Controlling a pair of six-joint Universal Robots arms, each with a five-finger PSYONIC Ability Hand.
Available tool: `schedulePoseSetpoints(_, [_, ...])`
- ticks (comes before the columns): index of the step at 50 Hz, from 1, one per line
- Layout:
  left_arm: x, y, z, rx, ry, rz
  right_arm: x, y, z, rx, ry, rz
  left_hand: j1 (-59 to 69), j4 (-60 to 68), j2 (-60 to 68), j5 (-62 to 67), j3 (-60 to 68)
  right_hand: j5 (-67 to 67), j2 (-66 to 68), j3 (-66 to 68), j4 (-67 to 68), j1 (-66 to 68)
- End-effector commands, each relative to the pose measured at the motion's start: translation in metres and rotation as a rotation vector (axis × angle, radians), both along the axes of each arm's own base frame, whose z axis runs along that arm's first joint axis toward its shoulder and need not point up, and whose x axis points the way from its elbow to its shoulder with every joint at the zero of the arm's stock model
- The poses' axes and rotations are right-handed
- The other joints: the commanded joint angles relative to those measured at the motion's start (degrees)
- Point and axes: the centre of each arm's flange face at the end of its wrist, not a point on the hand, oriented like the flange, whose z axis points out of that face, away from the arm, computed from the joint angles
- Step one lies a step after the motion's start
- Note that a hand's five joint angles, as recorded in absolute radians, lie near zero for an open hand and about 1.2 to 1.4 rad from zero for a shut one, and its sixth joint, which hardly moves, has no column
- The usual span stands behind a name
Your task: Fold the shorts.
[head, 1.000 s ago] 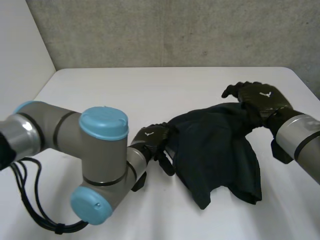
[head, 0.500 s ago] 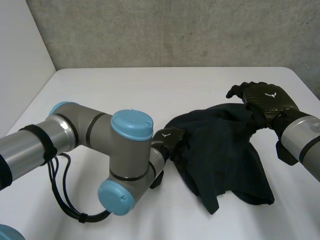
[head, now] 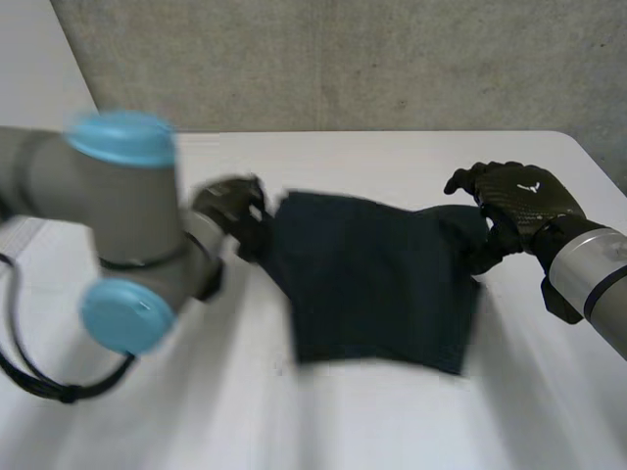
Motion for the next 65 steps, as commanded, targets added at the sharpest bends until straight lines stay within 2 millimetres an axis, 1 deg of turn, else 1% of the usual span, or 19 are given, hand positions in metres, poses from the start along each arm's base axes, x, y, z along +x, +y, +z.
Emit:
schedulePoseSetpoints(1, [0.076,-0.060,0.061,-0.243,-0.087,0.196,0.002,0.002,-0.002,0.001,0.016,0.012,17.02,11.30,12.87,14.87,12.09,-0.68,-2.17,-1.54,-0.72,0.92])
schedulePoseSetpoints(4, [0.089,-0.073,0.090,-0.371,-0.080,0.240,0.003,0.003,-0.003,0.002,0.016,0.016,17.02,11.30,12.87,14.87,12.09,-0.68,-2.17,-1.54,-0.72,0.92])
schedulePoseSetpoints(10, [0.081,-0.083,0.132,-0.587,0.000,0.249,0.002,0.004,-0.005,0.010,0.022,0.011,17.02,11.30,12.87,14.87,12.09,-0.68,-2.17,-1.54,-0.72,0.92])
schedulePoseSetpoints(14, [0.050,-0.070,0.151,-0.703,0.079,0.182,0.002,0.005,-0.007,0.015,0.022,0.007,17.02,11.30,12.87,14.87,12.09,-0.84,-2.34,-1.71,-0.89,0.75])
schedulePoseSetpoints(16, [0.024,-0.057,0.153,-0.750,0.127,0.111,0.001,0.004,-0.007,0.016,0.023,0.006,17.02,11.30,12.87,14.87,12.09,-0.84,-2.34,-1.71,-0.89,0.75])
schedulePoseSetpoints(17, [0.013,-0.051,0.151,-0.758,0.140,0.075,0.001,0.004,-0.007,0.016,0.023,0.003,17.02,11.30,12.87,14.87,12.09,-0.84,-2.34,-1.71,-0.89,0.75])
schedulePoseSetpoints(20, [-0.036,-0.024,0.127,-0.742,0.171,-0.130,-0.002,0.002,-0.007,0.016,0.021,-0.007,17.02,11.30,12.87,14.87,12.09,-1.18,-2.67,-2.04,-1.22,0.42])
schedulePoseSetpoints(22, [-0.072,0.004,0.097,-0.691,0.172,-0.312,-0.002,0.000,-0.005,0.010,0.016,-0.010,17.02,11.30,12.87,14.87,12.09,-2.02,-3.51,-2.88,-2.06,-0.42])
schedulePoseSetpoints(25, [-0.098,0.036,0.066,-0.622,0.156,-0.477,-0.010,-0.006,-0.005,0.006,0.017,-0.041,17.02,11.30,12.87,14.87,12.09,-3.36,-4.85,-4.22,-3.40,-1.76])
schedulePoseSetpoints(26, [-0.106,0.054,0.048,-0.574,0.138,-0.562,-0.012,-0.008,-0.005,0.007,0.016,-0.048,17.02,11.30,12.87,14.87,12.09,-3.53,-5.03,-4.40,-3.58,-1.94])
schedulePoseSetpoints(29, [-0.109,0.074,0.022,-0.505,0.096,-0.657,-0.022,-0.016,-0.004,0.005,0.017,-0.083,15.55,9.82,11.39,13.39,10.61,-3.70,-5.20,-4.56,-3.74,-2.11])
schedulePoseSetpoints(30, [-0.108,0.085,0.010,-0.482,0.065,-0.706,-0.024,-0.017,-0.004,0.005,0.016,-0.090,4.71,-1.02,0.55,2.55,-0.23,-3.70,-5.20,-4.57,-3.75,-2.11])
schedulePoseSetpoints(34, [-0.102,0.103,-0.008,-0.494,-0.039,-0.781,-0.028,-0.021,-0.003,-0.001,0.015,-0.105,-28.94,-34.67,-33.10,-31.09,-33.87,-4.54,-6.04,-5.41,-4.59,-2.95])
schedulePoseSetpoints(39, [-0.089,0.101,0.012,-0.606,-0.134,-0.735,-0.028,-0.024,0.001,-0.019,0.014,-0.101,-49.21,-54.93,-53.36,-51.36,-54.14,-5.39,-6.88,-6.25,-5.43,-3.79])
schedulePoseSetpoints(46, [-0.054,0.077,0.045,-0.634,-0.195,-0.502,-0.028,-0.029,0.010,-0.073,0.086,-0.075,-50.91,-56.64,-55.07,-53.06,-55.84,-4.88,-6.38,-5.75,-4.93,-3.29])
schedulePoseSetpoints(52, [-0.039,0.079,0.043,-0.589,-0.226,-0.437,-0.021,-0.015,-0.001,-0.087,0.263,0.054,-50.75,-56.47,-54.90,-52.90,-55.68,-3.71,-5.20,-4.57,-3.75,-2.11])
schedulePoseSetpoints(56, [-0.041,0.082,0.037,-0.576,-0.234,-0.465,-0.021,0.007,-0.016,0.008,0.384,0.148,-49.23,-54.96,-53.39,-51.39,-54.17,-2.36,-3.86,-3.23,-2.41,-0.77])
schedulePoseSetpoints(60, [-0.047,0.080,0.039,-0.595,-0.221,-0.501,-0.020,0.019,-0.026,0.056,0.410,0.192,-47.55,-53.28,-51.71,-49.70,-52.48,-0.51,-2.00,-1.37,-0.55,1.09])
schedulePoseSetpoints(65, [-0.068,0.074,0.019,-0.555,-0.225,-0.615,-0.016,0.028,-0.039,0.041,0.425,0.242,-45.20,-50.92,-49.35,-47.35,-50.13,0.33,-1.16,-0.53,0.29,1.93])
